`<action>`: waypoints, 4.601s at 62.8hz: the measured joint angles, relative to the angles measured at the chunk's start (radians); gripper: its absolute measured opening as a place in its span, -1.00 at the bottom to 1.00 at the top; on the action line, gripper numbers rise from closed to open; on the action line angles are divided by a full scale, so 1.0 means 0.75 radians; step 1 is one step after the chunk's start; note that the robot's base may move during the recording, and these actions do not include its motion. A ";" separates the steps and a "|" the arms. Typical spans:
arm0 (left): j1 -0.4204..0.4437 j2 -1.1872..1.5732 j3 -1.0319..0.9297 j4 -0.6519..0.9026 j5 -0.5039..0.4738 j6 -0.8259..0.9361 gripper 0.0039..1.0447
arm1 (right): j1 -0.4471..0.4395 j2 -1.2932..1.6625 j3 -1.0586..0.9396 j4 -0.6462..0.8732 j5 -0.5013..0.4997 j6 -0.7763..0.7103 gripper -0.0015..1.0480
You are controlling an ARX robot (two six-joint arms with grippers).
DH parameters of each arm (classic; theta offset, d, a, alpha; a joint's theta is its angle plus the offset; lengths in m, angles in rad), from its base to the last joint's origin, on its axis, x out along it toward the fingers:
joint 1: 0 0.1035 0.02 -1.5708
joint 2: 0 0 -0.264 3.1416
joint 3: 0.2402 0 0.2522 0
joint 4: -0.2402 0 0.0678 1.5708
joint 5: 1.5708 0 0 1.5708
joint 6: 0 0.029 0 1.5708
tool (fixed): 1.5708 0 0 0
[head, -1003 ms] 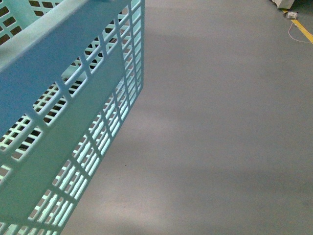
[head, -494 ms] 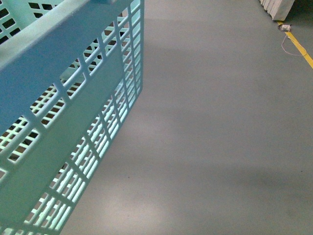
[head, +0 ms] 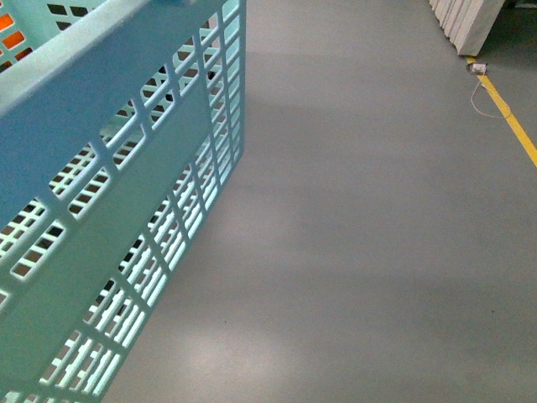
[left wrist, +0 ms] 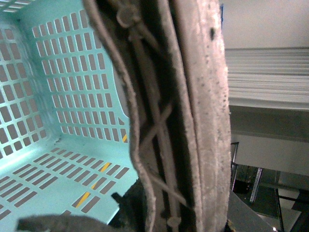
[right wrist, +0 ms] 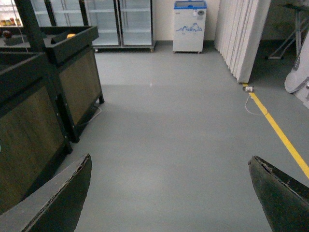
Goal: Pick lemon and mango into basket
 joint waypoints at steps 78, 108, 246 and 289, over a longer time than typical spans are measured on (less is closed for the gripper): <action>-0.003 -0.002 -0.001 0.000 0.000 -0.006 -0.73 | 0.000 -0.001 0.000 0.000 0.003 0.000 0.83; -0.003 -0.002 -0.001 0.000 0.003 -0.001 -0.73 | 0.000 -0.002 0.000 0.001 0.001 0.001 0.83; -0.003 -0.004 -0.002 0.000 0.001 0.000 -0.73 | 0.000 -0.001 0.000 0.001 0.002 0.000 0.83; -0.002 -0.003 -0.003 0.000 -0.002 0.001 -0.74 | -0.001 -0.001 0.000 0.000 0.002 0.000 0.83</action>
